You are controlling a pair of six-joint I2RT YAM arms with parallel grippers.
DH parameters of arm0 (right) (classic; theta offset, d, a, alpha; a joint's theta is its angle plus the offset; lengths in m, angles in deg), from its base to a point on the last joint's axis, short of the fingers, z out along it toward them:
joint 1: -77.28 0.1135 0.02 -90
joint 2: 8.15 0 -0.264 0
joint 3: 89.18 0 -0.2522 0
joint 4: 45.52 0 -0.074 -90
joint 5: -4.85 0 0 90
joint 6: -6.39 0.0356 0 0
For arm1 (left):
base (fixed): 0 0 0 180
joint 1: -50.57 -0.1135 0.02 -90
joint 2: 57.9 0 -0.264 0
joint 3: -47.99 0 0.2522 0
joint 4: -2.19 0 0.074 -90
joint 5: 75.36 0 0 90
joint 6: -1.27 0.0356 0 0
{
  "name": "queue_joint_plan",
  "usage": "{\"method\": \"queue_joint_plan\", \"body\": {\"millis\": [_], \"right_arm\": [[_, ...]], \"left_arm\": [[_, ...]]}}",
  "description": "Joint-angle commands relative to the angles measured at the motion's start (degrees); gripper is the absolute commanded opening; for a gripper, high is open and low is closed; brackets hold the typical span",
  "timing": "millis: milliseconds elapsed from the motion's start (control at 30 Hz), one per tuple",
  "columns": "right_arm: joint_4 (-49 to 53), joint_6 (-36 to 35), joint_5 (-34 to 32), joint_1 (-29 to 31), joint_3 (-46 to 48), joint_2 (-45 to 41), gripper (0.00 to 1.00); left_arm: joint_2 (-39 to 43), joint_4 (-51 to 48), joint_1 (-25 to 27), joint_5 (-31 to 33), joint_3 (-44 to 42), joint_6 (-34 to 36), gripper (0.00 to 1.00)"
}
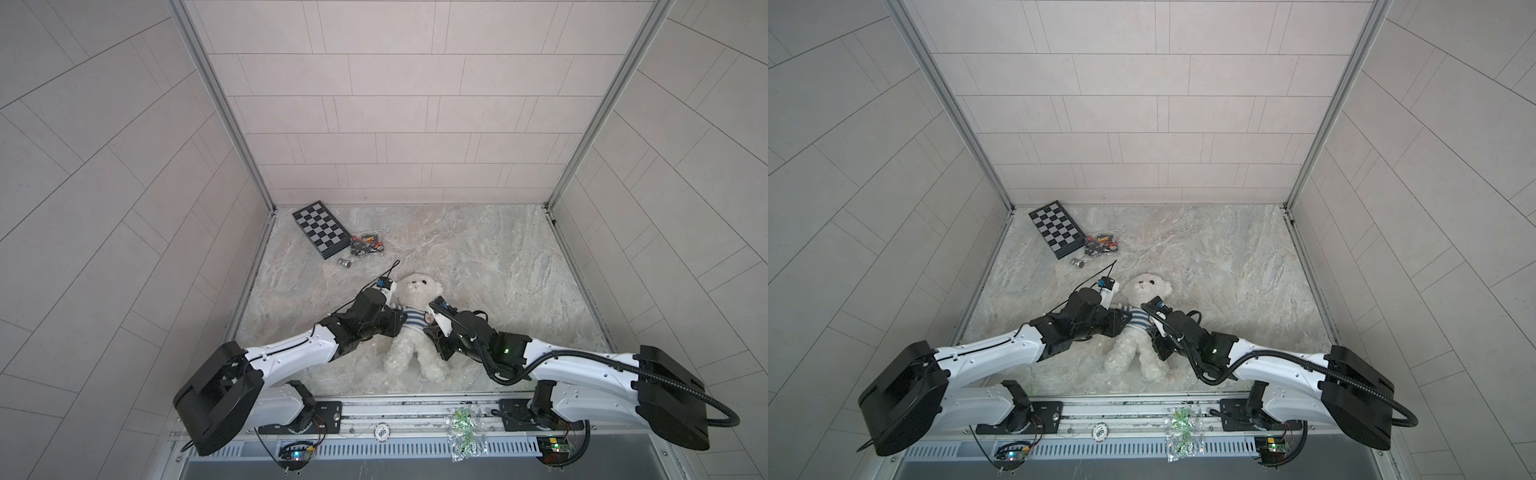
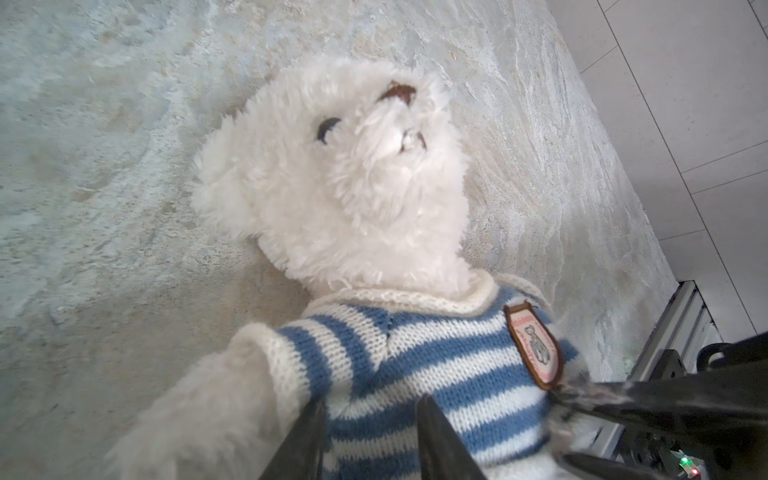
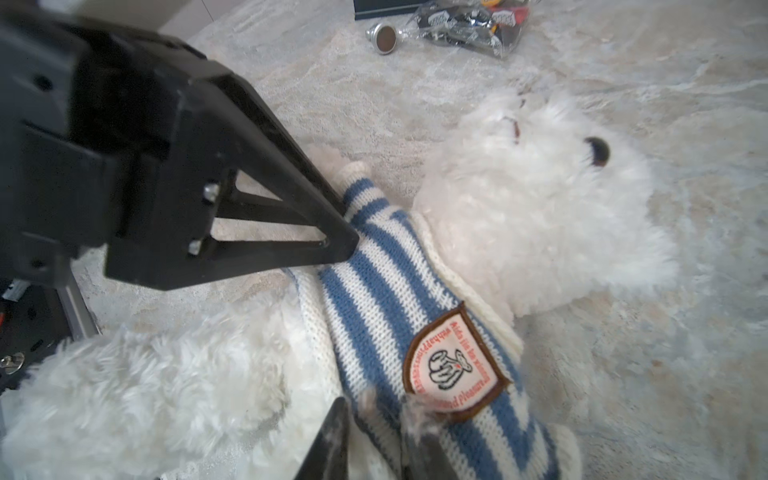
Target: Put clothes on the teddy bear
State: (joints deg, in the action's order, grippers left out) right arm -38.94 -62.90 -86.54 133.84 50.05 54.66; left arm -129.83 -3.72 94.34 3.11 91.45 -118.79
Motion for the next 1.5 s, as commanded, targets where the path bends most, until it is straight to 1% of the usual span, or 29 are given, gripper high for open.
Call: {"method": "queue_joint_plan", "body": {"millis": [0,67,100,200,267,333,533,633,700,800,867,1000,1033,1133,1200,1267,1367,1467], "right_arm": [[4.66,0.25,-5.37,-0.92,0.37,-5.46,0.25],[8.02,0.28,-8.38,-2.11,1.05,-7.86,0.25],[9.0,0.57,-8.79,-3.3,1.84,-8.87,0.24],[9.47,1.41,-6.78,-6.9,4.47,-10.61,0.24],[9.12,1.39,-6.45,-7.66,5.28,-10.57,0.24],[8.26,1.31,-6.15,-7.69,5.45,-9.43,0.24],[2.39,1.43,-2.26,-7.69,4.74,-3.32,0.23],[-0.69,1.43,-0.31,-7.68,4.29,-0.59,0.22],[-2.68,1.6,1.67,-7.47,3.68,1.24,0.22],[-4.74,2.13,3.25,-5.98,2.74,2.53,0.22],[-4.96,2.22,2.98,-4.54,1.9,2.54,0.22],[-6.9,2.69,3.06,-3.22,1.54,2.73,0.22],[-6.97,2.71,3.1,-3.05,1.44,2.85,0.22],[-7.98,2.76,3.35,-2.6,1.25,3.53,0.22],[-8.59,2.93,3.84,-2.42,1.07,4.14,0.22],[-8.81,2.93,3.98,-2.09,0.68,4.51,0.22],[-8.56,2.8,3.94,-1.72,0.12,4.62,0.22],[-8.88,2.54,3.77,-1.45,-0.07,4.68,0.22]], "left_arm": [[-0.8,0.12,-0.51,-0.36,0.23,2.01,0.4],[-1.66,0.35,-0.75,-0.55,0.45,2.2,0.39],[-2.05,0.54,-0.82,-0.75,0.48,2.35,0.39],[-2.82,0.37,-0.84,-0.45,0.72,2.88,0.39],[-3.14,-0.03,-0.88,0.04,0.83,3.41,0.39],[-3.3,-0.42,-0.99,0.64,1.14,4.14,0.39],[-5.53,-1.79,-1.23,1.55,3.54,6.04,0.38],[-6.37,-2.23,-1.24,1.5,4.34,6.32,0.33],[-6.08,-3.02,-1.27,1.87,4.77,6.54,0.32],[-3.26,-4.64,-1.28,3.29,4.86,6.85,0.33],[-0.67,-6.56,-1.23,3.93,5.0,7.1,0.36],[4.45,-10.04,-1.19,2.71,4.85,6.31,0.52],[5.35,-10.71,-1.08,2.28,4.78,6.01,0.54],[8.24,-11.25,-0.83,0.77,3.68,4.38,0.56],[10.1,-9.9,-0.45,-1.17,2.41,2.93,0.57],[11.54,-8.7,0.61,-2.42,1.54,1.68,0.6],[12.15,-9.76,3.51,-1.97,1.4,1.11,0.65],[11.6,-9.8,4.25,-0.9,0.31,0.09,0.65]]}}
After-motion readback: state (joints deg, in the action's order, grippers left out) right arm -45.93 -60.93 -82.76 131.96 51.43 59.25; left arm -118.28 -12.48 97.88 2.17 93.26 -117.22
